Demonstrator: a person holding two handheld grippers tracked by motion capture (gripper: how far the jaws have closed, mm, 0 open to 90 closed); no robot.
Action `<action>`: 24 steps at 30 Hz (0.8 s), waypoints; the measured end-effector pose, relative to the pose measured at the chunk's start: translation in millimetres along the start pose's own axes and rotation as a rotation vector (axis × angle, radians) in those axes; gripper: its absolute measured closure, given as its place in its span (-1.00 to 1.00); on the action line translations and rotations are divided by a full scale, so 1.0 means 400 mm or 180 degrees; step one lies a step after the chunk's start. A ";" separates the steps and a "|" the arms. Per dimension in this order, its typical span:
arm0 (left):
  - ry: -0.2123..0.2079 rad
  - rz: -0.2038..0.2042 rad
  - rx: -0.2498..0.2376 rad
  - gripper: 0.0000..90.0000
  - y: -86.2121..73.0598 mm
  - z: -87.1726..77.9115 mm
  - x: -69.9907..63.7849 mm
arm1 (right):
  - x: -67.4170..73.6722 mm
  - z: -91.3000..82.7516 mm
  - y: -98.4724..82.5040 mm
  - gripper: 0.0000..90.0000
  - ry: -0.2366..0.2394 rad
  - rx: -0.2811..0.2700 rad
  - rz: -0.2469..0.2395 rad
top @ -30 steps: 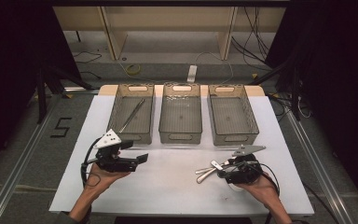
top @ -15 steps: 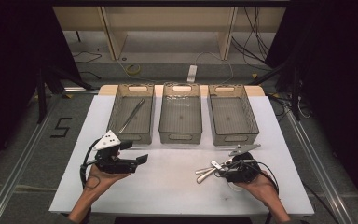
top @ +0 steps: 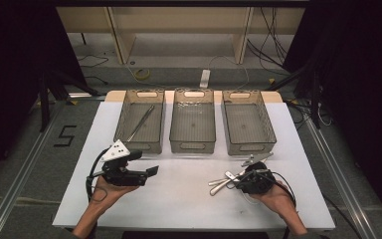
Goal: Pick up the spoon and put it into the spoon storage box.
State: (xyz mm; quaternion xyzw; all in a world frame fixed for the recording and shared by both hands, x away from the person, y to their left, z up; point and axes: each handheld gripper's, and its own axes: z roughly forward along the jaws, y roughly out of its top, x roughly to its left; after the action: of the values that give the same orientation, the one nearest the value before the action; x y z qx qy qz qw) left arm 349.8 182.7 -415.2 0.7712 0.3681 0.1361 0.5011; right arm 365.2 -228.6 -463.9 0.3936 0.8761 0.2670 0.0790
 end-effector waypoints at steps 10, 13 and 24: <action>0.0010 0.0025 0.0032 -0.63 -0.001 0.002 -0.002 | 0.000 0.012 0.011 0.67 0.0058 0.0145 -0.0061; 0.0024 0.0047 0.0035 -0.63 -0.001 0.003 -0.003 | 0.004 0.013 0.016 0.68 0.0051 0.0188 -0.0092; 0.0006 0.0077 0.0026 -0.62 0.000 0.001 -0.007 | 0.018 0.007 0.023 0.76 0.0094 0.0221 -0.0181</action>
State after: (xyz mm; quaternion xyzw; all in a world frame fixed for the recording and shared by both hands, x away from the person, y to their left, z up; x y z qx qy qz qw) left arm 348.1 180.3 -415.1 0.7776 0.3597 0.1414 0.4960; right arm 367.4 -217.0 -460.8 0.3670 0.8968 0.2398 0.0599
